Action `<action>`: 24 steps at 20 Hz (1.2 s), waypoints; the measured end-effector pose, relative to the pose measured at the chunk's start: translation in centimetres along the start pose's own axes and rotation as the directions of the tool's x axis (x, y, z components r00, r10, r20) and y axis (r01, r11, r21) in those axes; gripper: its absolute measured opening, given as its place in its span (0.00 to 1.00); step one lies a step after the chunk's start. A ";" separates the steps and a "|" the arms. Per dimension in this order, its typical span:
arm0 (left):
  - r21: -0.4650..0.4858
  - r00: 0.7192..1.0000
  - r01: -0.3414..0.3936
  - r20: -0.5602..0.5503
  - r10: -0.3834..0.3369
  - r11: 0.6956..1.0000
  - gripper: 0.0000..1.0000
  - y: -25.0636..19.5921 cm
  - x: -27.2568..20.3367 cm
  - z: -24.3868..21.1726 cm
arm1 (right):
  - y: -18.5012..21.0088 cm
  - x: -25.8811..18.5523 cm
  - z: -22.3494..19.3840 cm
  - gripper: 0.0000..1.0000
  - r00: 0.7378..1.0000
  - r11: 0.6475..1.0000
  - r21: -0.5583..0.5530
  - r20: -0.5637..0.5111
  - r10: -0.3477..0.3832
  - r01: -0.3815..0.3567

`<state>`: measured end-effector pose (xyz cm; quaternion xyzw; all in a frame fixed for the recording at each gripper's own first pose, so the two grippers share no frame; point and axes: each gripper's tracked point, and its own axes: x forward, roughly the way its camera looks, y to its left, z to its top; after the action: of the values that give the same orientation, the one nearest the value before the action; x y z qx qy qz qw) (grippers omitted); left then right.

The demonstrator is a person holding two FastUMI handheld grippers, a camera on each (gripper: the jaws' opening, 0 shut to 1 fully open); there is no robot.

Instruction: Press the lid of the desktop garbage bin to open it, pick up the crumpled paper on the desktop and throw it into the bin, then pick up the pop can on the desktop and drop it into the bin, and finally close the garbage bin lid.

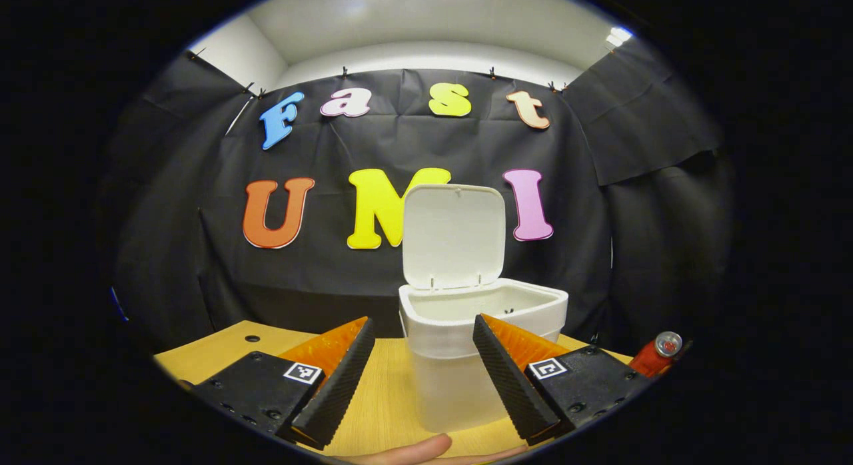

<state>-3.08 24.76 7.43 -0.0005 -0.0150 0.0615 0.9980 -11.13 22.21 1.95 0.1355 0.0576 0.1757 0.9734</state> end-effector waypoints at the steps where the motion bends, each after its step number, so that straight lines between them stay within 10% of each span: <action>1: 0.000 1.000 -0.009 -0.015 0.009 1.000 0.97 1.0 -0.8 -0.9 | 0.3 0.0 0.1 0.71 1.000 1.000 -0.009 0.002 0.002 -0.002; 8: 0.152 0.982 -0.183 0.061 0.176 0.971 0.97 7.7 -5.6 -2.7 | 1.3 0.0 2.9 0.71 1.000 0.991 -0.133 0.006 0.003 -0.003; 24: 0.010 0.975 -0.174 -0.136 0.174 0.985 0.97 12.7 -9.4 -9.7 | 5.7 4.6 19.7 0.71 0.994 0.985 -0.171 0.109 0.030 -0.011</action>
<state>-13.68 36.26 -2.55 -0.0071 0.0531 0.1484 0.9875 -5.59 24.16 22.10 0.0620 -0.0135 0.1821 0.9812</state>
